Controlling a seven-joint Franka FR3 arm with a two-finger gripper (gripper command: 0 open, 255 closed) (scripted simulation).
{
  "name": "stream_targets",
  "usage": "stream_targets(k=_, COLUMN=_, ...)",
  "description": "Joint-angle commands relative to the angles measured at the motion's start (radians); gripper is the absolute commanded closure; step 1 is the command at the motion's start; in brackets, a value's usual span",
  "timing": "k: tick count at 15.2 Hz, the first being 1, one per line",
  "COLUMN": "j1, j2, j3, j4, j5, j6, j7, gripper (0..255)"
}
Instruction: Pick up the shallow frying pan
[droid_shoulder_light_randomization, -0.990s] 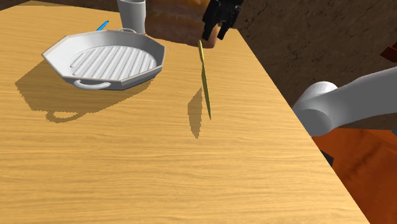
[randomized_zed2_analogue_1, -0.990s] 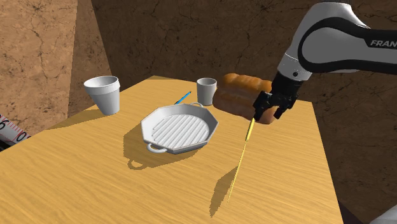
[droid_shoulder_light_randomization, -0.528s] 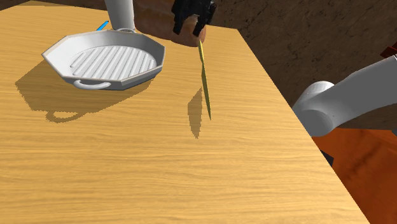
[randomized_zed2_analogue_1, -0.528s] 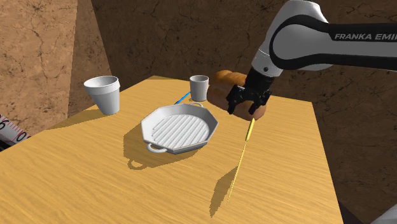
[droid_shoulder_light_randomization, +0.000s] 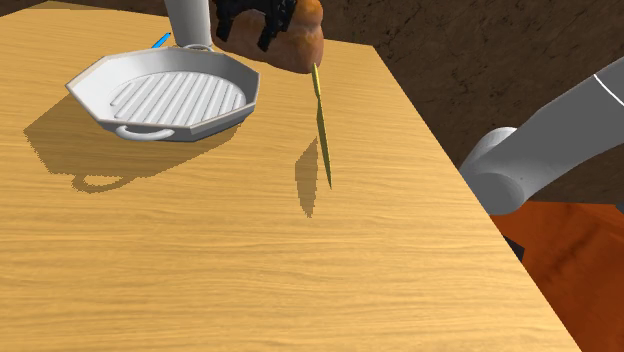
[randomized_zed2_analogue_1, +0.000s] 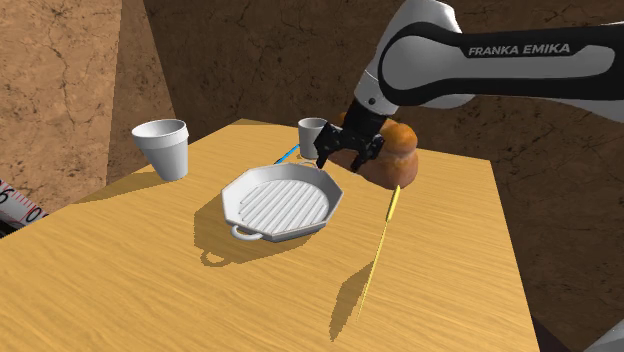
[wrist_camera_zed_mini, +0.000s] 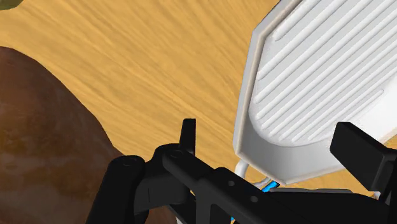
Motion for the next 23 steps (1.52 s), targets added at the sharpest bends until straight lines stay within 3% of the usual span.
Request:
stream_targets(k=1, j1=0.004, j2=0.013, j3=0.011, j4=-0.006, j5=0.002, j6=0.027, j7=0.009, gripper=0)
stream_targets(k=8, j1=0.009, j2=0.014, j3=0.017, j4=-0.080, j5=0.015, j6=0.099, j7=-0.010, gripper=0)
stream_targets(k=9, j1=0.009, j2=0.011, j3=0.016, j4=-0.082, j5=0.016, j6=0.098, j7=-0.011, gripper=255)
stream_targets(k=18, j1=0.009, j2=0.014, j3=0.017, j4=-0.080, j5=0.015, j6=0.099, j7=-0.010, gripper=255)
stream_targets(k=23, j1=0.004, j2=0.013, j3=0.012, j4=-0.014, j5=0.003, j6=0.035, j7=0.007, gripper=255)
